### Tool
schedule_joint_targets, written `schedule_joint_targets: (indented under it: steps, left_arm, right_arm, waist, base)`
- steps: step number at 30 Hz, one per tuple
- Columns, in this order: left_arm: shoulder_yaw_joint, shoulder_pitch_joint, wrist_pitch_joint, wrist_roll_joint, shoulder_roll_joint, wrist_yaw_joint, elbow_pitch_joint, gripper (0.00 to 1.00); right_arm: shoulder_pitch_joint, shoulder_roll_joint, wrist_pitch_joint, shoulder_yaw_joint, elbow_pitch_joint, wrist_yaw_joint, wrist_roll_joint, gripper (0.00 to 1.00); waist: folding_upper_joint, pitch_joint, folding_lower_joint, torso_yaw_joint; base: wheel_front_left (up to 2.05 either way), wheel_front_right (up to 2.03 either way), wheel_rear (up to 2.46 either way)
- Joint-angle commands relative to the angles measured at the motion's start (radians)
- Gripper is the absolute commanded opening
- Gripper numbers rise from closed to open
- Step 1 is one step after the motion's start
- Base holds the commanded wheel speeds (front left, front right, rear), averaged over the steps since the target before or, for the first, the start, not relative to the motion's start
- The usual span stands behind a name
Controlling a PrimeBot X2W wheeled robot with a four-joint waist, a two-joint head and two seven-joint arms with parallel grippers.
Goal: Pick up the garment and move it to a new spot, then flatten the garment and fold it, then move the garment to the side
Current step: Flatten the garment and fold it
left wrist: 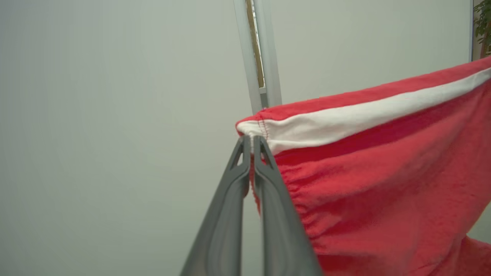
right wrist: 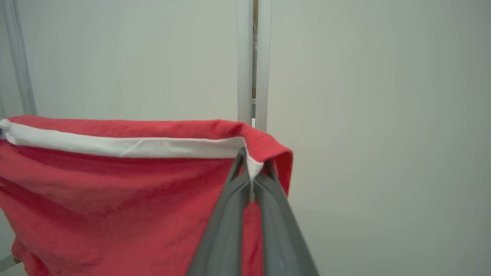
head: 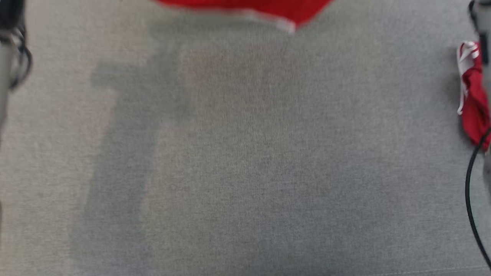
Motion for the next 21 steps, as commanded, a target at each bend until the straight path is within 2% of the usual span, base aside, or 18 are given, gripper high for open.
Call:
schedule_joint_targets:
  steps: [1,6,10,16,21]
  left_arm:
    - [-0.007,-0.086,-0.033,0.028,-0.005,-0.004,0.047,0.00]
    - [0.006,-0.278,-0.144,0.060,-0.057,-0.001,0.242,0.00]
    - [0.014,-0.310,-0.175,0.082,-0.099,-0.003,0.329,0.00]
    - [0.085,-0.158,-0.175,0.112,-0.155,-0.007,0.246,0.00]
    - [0.070,0.013,-0.176,0.118,-0.180,-0.007,0.178,0.00]
  right_arm:
    - [-0.076,0.006,-0.039,-0.004,0.053,-0.002,-0.025,0.00]
    - [-0.259,0.036,-0.184,-0.016,0.255,-0.002,-0.084,0.00]
    - [-0.288,0.072,-0.279,-0.007,0.391,-0.002,-0.093,0.00]
    - [-0.203,0.068,-0.339,0.033,0.519,-0.002,-0.047,0.00]
    - [-0.101,0.031,-0.350,0.096,0.584,-0.002,0.003,0.00]
  waist:
    - [0.0000,0.250,-0.0001,-0.020]
    - [0.0000,0.338,-0.0001,-0.016]
    - [0.0000,0.373,-0.0001,-0.014]
    - [0.0000,0.370,-0.0001,0.005]
    - [0.0000,0.322,-0.0001,0.021]
  base:
    - [0.00,0.00,0.00]
    - [0.00,0.00,0.00]
    - [0.00,0.00,0.00]
    - [0.00,0.00,0.00]
    - [0.00,0.00,0.00]
